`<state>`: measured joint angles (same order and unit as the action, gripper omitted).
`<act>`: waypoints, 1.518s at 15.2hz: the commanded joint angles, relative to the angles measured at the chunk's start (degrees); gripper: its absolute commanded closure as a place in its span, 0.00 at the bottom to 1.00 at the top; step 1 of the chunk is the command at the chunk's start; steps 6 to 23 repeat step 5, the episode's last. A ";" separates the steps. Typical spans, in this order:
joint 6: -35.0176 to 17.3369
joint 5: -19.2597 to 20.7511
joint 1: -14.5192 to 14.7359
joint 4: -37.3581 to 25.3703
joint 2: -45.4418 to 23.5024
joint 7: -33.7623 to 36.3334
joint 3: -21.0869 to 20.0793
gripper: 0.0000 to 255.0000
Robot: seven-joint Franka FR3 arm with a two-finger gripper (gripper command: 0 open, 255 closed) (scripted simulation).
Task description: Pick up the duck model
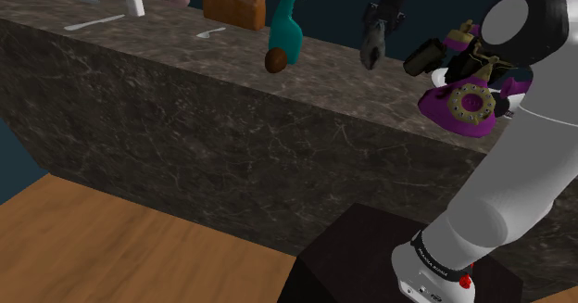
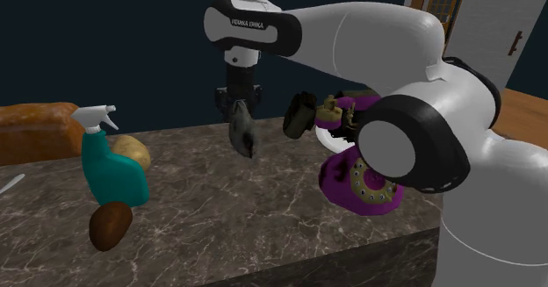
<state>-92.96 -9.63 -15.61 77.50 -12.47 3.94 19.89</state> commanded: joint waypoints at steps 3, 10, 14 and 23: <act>3.62 -0.40 -0.46 -4.66 -1.08 0.18 0.09 1.00; 3.76 -0.42 -0.48 -4.86 -1.14 0.18 0.09 1.00; 3.76 -0.42 -0.48 -4.86 -1.14 0.18 0.09 1.00; 3.76 -0.42 -0.48 -4.86 -1.14 0.18 0.09 1.00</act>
